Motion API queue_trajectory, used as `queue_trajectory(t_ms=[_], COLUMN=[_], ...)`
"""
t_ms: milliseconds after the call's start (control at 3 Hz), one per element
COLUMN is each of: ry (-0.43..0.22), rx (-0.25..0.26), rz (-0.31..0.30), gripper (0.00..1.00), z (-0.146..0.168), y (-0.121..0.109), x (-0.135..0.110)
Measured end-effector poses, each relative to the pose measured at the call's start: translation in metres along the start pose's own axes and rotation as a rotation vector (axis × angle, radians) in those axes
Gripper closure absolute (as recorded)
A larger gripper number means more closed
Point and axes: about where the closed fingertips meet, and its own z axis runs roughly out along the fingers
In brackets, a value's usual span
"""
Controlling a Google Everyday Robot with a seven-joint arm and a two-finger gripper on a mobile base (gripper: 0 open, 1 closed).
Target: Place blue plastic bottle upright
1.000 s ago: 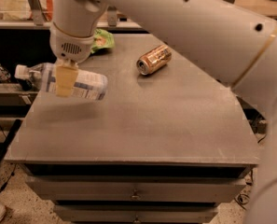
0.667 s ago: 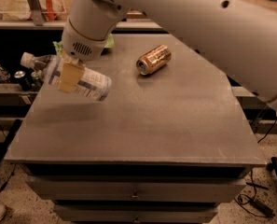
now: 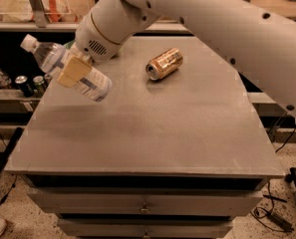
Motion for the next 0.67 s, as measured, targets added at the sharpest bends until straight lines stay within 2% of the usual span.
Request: queue_trajectory(t_ms=[333, 667], ry=[-0.130, -0.197], rx=[-0.042, -0.065], rz=[-0.061, -0.110], gripper=[1.00, 1.00], z=[0.016, 0.025], y=[-0.007, -0.008], x=[-0.017, -0.028])
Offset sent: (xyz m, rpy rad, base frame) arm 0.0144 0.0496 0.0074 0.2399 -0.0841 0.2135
